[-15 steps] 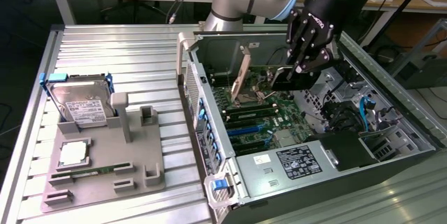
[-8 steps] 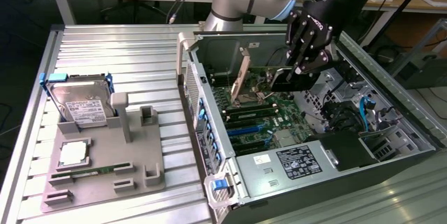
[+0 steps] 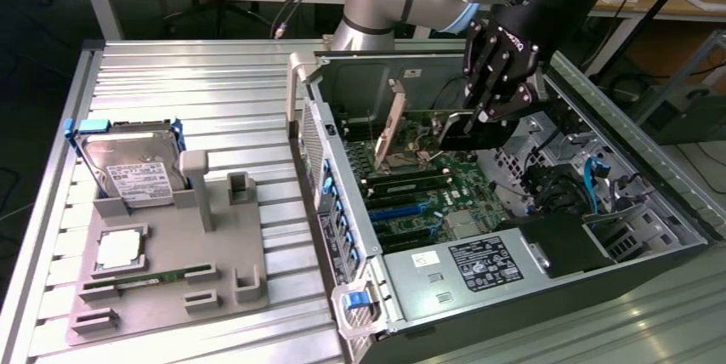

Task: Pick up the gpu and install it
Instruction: 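Insert the gpu into the slot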

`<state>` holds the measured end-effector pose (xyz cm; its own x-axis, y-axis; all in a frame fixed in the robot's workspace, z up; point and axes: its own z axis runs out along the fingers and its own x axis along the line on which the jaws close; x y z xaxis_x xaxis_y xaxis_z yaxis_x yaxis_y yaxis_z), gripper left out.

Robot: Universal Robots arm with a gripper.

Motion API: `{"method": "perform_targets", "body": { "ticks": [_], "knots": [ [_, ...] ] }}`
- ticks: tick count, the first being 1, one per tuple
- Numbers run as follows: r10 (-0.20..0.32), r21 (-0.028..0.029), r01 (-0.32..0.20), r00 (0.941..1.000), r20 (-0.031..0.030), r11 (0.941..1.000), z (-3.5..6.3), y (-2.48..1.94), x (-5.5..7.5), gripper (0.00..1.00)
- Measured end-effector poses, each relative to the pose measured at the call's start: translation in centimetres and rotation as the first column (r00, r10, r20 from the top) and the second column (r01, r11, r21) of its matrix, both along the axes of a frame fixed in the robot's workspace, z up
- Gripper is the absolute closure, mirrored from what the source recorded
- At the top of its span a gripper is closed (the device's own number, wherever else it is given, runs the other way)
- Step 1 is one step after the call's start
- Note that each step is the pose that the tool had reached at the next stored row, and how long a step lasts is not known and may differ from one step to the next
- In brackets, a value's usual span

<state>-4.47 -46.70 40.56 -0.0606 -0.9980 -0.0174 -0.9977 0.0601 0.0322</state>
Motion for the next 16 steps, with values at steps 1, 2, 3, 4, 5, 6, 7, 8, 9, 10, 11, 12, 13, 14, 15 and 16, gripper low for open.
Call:
{"method": "perform_targets", "body": {
  "ticks": [1, 2, 3, 4, 5, 6, 7, 8, 9, 10, 11, 12, 13, 14, 15, 16],
  "knots": [
    [0.0, 0.0, 0.0, 1.0, 0.0, 1.0, -0.01, 0.0, 0.0, 0.73],
    [0.0, 0.0001, 0.0, 1.0, 0.0, 1.0, -0.03, 0.0, 0.0, 0.73],
    [0.0, 0.0002, 0.0, 1.0, 0.0001, 1.0, -0.06, 0.0, 0.0, 0.73],
    [0.0, 0.0002, 0.0, 1.0, 0.0001, 1.0, -0.09, 0.0, 0.0, 0.73],
    [0.0, 0.0001, 0.0, 1.0, 0.0, 1.0, -0.11, 0.0, 0.0, 0.73],
    [0.0, 0.0001, 0.0, 1.0, 0.0001, 1.0, -0.15, 0.0, 0.0, 0.73],
    [0.0, 0.0002, 0.0, 1.0, 0.0001, 1.0, -0.19, 0.0, 0.0, 0.73],
    [0.0, 0.0001, 0.0, 1.0, 0.0, 1.0, -0.22, 0.0, 0.0, 0.73],
    [0.0, 0.0001, 0.0, 1.0, 0.0001, 1.0, -0.26, 0.0, 0.0, 0.73],
    [0.0, 0.0001, 0.0, 1.0, 0.0, 1.0, -0.3, 0.0, 0.0, 0.73],
    [0.0, 0.0001, 0.0, 1.0, 0.0, 1.0, -0.34, 0.0, 0.0, 0.73],
    [0.0, 0.0001, 0.0, 1.0, 0.0, 1.0, -0.38, 0.0, 0.0, 0.73],
    [0.0, 0.0001, 0.0, 1.0, 0.0, 1.0, -0.45, 0.0, 0.0, 0.73],
    [0.0, 0.0, 0.0, 1.0, 0.0, 1.0, -0.5, 0.0, 0.0, 0.73],
    [0.0, 0.0001, 0.0, 1.0, 0.0, 1.0, -0.56, 0.0, 0.0, 0.73],
    [0.0, 0.0001, 0.0, 1.0, 0.0, 1.0, -0.6, 0.0, 0.0, 0.73]
  ]
}}
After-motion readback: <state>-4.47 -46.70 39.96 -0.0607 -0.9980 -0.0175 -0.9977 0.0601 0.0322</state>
